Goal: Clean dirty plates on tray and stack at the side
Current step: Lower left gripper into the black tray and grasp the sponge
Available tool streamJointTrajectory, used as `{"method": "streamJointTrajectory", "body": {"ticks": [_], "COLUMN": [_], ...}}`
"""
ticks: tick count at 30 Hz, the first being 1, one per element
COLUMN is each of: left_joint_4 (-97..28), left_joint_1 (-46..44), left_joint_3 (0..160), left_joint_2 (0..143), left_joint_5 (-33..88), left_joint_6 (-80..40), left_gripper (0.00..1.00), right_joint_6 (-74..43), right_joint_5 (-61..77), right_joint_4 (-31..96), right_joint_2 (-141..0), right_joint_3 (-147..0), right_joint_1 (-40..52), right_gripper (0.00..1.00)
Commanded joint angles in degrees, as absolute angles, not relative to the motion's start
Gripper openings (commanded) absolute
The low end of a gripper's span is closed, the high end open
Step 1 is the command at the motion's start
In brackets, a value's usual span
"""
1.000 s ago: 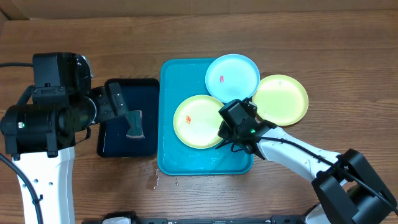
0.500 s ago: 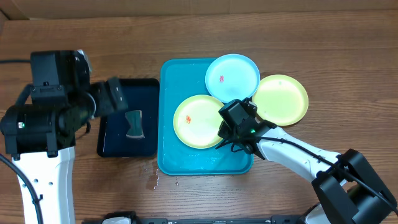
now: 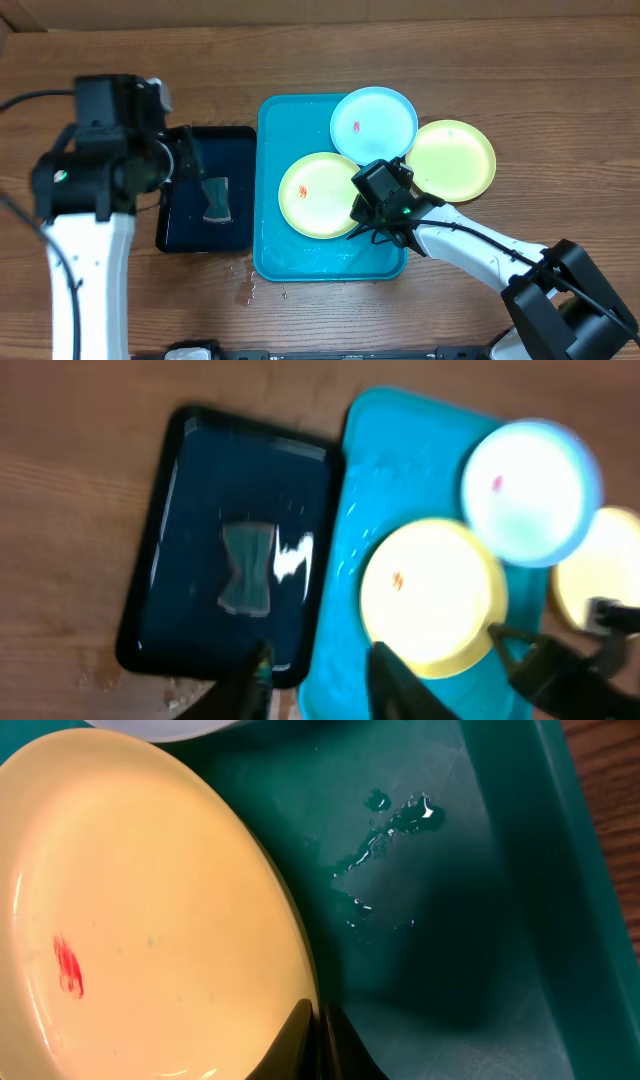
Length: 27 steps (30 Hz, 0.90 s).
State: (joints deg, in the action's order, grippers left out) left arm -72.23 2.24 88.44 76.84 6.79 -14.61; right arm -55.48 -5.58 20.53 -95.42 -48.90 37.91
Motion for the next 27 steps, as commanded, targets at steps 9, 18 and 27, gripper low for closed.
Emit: {"method": "streamJointTrajectory", "body": {"ticks": [9, 18, 27], "left_joint_4": [-62.3, -60.1, -58.2], "left_joint_1": [1.8, 1.8, 1.8], "left_joint_3": [73.5, 72.7, 72.7], "left_joint_2": [90.0, 100.5, 108.1], "left_joint_5": [4.8, -1.1, -1.1], "left_joint_6": [-14.2, -13.9, -12.2], "left_gripper": [0.4, 0.39, 0.32], "right_joint_6": [-55.7, -55.8, -55.7], "right_joint_5": [-6.8, -6.8, -6.4], "right_joint_4": [19.9, 19.8, 19.8], "right_joint_2": [-95.6, -95.6, -95.6], "right_joint_3": [-49.8, -49.8, -49.8], "right_joint_1": [37.9, 37.9, 37.9], "right_gripper": [0.04, 0.05, 0.05]}}
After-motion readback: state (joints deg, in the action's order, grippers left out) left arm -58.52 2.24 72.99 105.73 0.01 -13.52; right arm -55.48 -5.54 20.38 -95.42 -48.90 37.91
